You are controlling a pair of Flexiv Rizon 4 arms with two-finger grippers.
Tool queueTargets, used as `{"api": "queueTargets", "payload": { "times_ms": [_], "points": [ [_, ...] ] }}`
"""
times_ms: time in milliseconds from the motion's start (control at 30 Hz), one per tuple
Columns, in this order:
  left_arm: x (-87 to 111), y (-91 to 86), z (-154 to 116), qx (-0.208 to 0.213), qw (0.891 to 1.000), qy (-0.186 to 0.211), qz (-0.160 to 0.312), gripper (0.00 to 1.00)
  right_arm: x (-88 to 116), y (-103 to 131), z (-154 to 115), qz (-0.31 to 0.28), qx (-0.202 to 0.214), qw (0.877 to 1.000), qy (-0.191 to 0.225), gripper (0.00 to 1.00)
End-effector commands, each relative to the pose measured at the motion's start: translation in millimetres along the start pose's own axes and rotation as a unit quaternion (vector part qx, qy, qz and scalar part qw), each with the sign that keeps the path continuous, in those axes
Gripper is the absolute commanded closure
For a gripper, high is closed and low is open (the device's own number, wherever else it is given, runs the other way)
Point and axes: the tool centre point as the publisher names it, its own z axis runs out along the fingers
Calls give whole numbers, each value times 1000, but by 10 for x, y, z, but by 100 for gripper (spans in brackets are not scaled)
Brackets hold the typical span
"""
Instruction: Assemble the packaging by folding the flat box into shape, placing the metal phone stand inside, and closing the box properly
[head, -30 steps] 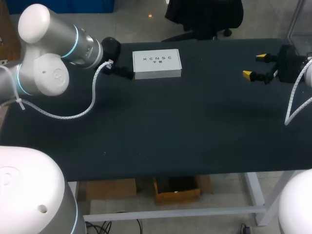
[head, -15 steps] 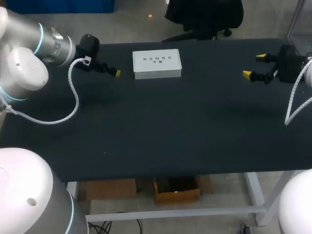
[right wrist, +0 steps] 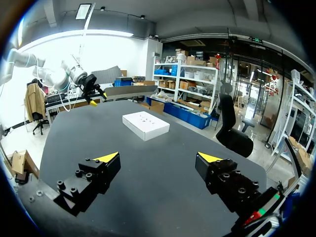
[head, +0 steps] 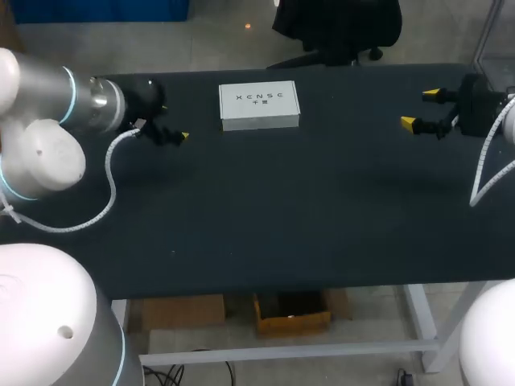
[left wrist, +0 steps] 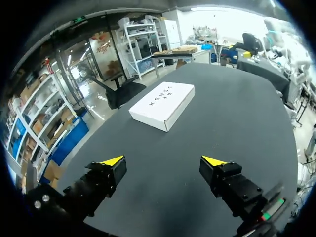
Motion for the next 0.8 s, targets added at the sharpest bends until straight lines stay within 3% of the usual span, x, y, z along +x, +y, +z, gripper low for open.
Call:
{"api": "queueTargets", "payload": {
  "times_ms": [33,133,467,800],
  "points": [
    [59,-49,-31,-25,990,-119,68,0,-2,-19,-12,-1,-5,1000,2,0],
    [21,-86,-88,-14,992,-115,43,0,-2,-19,-12,-1,-5,1000,2,0],
    [-7,-167,-149,14,995,-34,-89,0,-2,-19,-12,-1,-5,1000,2,0],
    [66,-159,-143,54,978,43,-196,0,-2,-19,-12,-1,-5,1000,2,0]
  ]
}}
